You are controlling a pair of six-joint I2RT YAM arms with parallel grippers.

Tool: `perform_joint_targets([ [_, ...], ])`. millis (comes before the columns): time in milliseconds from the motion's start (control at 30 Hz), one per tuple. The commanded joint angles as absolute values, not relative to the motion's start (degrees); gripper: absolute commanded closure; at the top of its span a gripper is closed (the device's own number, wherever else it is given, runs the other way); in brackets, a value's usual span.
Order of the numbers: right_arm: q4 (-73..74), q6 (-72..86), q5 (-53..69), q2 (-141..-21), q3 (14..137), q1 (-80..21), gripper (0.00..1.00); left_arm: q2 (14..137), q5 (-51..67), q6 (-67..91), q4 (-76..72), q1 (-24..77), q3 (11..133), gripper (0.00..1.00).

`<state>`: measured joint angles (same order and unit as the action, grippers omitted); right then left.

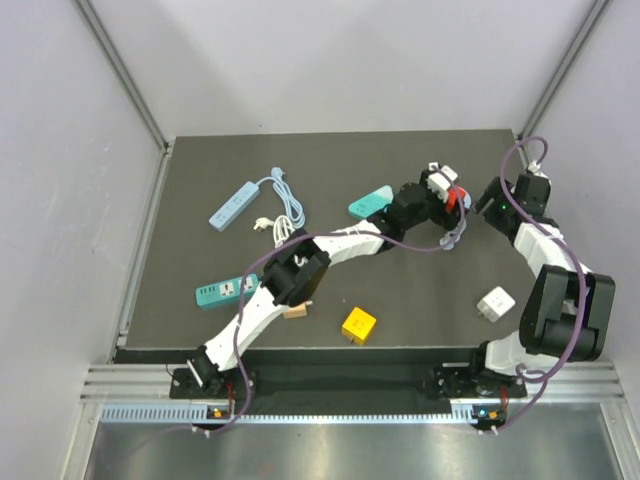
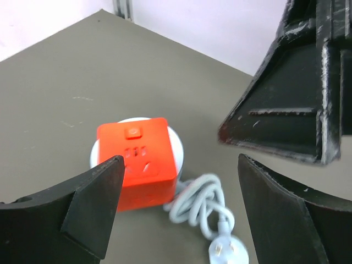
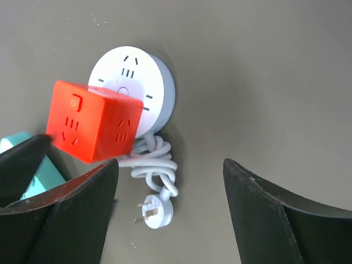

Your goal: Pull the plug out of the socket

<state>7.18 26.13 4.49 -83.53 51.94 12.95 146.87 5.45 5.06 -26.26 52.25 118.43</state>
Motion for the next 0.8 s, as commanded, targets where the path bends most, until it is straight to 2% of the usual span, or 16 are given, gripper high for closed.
perform_joint_targets([
  [0, 1.4, 28.1, 7.3, -84.6, 52.2, 14.0, 0.24, 151.5, 2.6, 6.4, -27.5, 52.1, 125.4, 0.12],
  [267, -1.7, 29.2, 9.8, -85.7, 51.2, 16.3, 0.24, 157.1, 0.5, 8.0, -27.2, 52.2, 133.4, 0.14],
  [400, -2.5, 29.4, 10.5, -86.3, 50.5, 17.7, 0.24, 157.6, -4.2, 7.8, -28.2, 52.4, 132.7, 0.2],
  [500, -3.4, 29.9, 12.1, -86.8, 50.1, 18.4, 0.24, 157.8, -3.5, 7.4, -28.2, 52.4, 132.8, 0.23],
  [767, -4.7, 30.2, 13.4, -87.5, 49.7, 19.1, 0.24, 157.7, -0.9, 7.8, -25.7, 53.3, 131.1, 0.25],
])
